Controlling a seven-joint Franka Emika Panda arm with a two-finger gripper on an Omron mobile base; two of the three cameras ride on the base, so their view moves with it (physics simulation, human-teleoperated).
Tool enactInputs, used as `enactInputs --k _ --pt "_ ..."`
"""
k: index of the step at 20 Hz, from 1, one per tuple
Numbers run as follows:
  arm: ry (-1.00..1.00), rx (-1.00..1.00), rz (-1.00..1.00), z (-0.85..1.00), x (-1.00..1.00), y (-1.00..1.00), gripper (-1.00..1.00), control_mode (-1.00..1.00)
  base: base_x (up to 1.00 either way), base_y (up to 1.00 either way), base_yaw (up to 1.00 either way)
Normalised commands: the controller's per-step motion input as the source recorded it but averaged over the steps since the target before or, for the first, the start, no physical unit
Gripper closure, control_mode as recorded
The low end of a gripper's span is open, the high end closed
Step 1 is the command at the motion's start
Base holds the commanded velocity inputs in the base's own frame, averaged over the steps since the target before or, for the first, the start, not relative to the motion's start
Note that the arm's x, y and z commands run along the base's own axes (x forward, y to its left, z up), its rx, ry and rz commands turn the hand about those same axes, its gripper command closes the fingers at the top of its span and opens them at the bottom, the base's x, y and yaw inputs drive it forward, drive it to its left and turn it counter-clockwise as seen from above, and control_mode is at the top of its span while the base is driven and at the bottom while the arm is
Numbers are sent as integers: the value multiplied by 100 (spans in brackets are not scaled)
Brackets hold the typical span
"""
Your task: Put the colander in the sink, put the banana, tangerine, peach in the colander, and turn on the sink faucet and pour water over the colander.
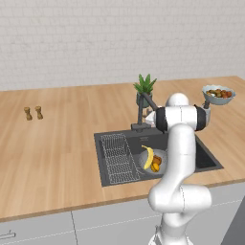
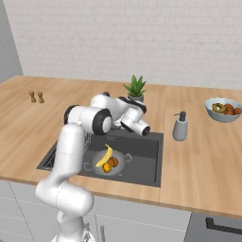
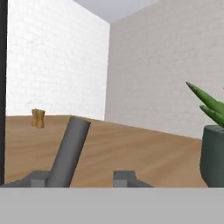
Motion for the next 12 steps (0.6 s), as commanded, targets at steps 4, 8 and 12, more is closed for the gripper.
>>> enactInputs --k 4,8,12 --pt "0 10 -19 -14 15 -100 100 -100 0 0 0" --pt "0 7 -27 -29 10 -100 100 -100 0 0 0" --pt "0 3 -26 -38 16 -100 100 -100 0 0 0"
